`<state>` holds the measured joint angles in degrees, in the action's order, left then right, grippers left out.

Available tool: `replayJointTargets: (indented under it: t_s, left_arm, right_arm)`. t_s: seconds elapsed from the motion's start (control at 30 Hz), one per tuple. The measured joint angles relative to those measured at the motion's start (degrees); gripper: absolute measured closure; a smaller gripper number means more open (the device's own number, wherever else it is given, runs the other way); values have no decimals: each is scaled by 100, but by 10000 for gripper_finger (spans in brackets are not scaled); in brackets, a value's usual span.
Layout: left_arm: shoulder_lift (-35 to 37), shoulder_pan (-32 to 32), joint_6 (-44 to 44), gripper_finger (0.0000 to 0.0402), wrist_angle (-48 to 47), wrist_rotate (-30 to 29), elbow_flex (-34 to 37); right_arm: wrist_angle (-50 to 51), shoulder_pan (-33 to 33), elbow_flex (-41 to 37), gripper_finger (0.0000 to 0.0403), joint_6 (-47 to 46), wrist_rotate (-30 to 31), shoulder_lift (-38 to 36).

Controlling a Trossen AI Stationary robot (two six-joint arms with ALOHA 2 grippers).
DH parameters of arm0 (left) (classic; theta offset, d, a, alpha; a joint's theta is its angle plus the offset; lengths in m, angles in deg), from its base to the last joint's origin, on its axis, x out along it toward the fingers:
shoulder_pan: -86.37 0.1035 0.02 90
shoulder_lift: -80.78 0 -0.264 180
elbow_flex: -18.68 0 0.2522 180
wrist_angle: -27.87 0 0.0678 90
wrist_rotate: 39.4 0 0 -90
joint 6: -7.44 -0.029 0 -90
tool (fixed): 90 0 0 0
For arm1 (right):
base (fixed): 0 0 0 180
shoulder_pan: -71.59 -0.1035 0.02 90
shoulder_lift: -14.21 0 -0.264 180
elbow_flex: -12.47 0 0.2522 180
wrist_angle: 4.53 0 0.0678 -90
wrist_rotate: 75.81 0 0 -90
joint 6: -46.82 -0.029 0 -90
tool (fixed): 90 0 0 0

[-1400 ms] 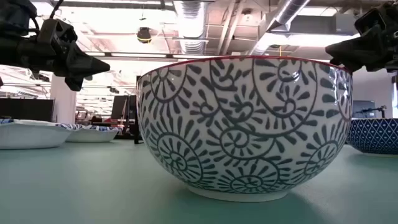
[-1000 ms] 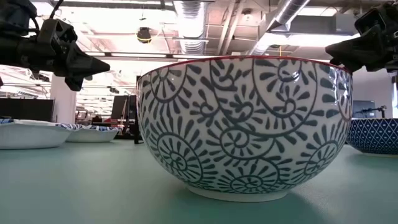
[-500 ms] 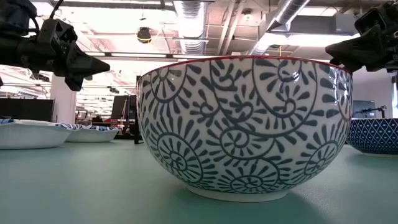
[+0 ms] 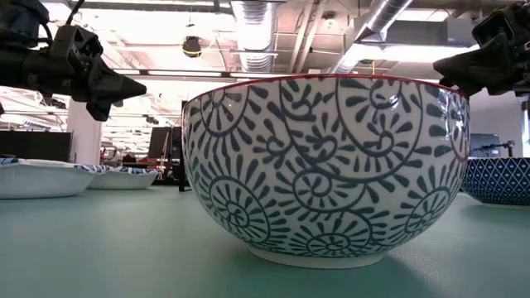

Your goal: Place and stack bowls onto a shelf

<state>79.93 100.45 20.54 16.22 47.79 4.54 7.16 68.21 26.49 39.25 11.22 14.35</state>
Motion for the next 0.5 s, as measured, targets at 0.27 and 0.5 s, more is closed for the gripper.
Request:
replayJointTargets:
  t_s: [0.27,0.5]
  left_arm:
    - [-1,-1,-2,401,0,0,1]
    - [1,3,-559,401,194,-1015,-1]
  right_arm:
    - [0,0,1,364,0,0,0]
    - [1,2,0,364,0,1,2]
